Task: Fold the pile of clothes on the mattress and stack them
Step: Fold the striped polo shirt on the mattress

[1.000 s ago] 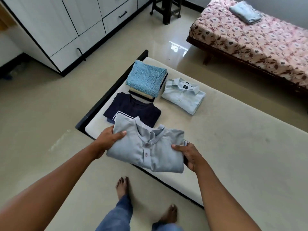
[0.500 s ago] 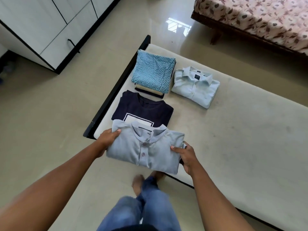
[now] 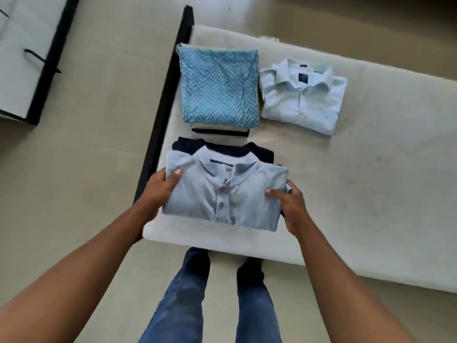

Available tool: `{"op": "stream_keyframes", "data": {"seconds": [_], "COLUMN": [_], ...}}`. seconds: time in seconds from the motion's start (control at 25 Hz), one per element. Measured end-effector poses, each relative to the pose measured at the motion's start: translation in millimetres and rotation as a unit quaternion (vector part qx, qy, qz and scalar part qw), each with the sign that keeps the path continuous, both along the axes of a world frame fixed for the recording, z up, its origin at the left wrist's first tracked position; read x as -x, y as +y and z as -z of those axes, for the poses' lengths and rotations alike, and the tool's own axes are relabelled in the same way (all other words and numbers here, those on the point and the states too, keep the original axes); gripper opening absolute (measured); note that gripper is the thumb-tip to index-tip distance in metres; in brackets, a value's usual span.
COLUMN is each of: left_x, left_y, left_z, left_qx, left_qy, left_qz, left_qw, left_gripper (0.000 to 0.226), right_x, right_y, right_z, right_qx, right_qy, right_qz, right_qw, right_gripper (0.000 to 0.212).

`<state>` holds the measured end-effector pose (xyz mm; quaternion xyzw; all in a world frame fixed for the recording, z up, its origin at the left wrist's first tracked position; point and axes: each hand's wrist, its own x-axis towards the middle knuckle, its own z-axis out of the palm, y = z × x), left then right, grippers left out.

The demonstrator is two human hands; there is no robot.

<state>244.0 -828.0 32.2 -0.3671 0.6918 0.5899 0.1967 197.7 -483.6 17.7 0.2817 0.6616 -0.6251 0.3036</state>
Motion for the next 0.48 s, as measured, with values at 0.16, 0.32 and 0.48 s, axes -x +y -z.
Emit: {"op": "stream_keyframes", "data": {"seconds": [0.16, 0.32, 0.48], "left_x": [37.1, 28.6, 14.5], "left_y": [-34.9, -45.1, -44.3], "left_z": [84.6, 129.0, 123.3], "left_qx": [-0.02, 0.015, -0.007], "left_qy": [-0.051, -0.084, -0.067], "left_qz": [0.058, 0.092, 0.06], "left_qw": [0.997, 0.992, 0.996], "left_gripper": [0.059, 0.074, 0.071], "right_x": [8.4, -11.6, -8.1], "right_y": [-25.9, -36.3, -29.7], "right_z": [81.1, 127.0, 117.4], "right_qx": [-0.029, -0.118, -0.138], "right_qy": [-0.019, -0.033, -0.034], "right_qz": [0.061, 0.011, 0.088], "right_qw": [0.998, 0.992, 0.986], "right_gripper": [0.06, 0.084, 0.075]}}
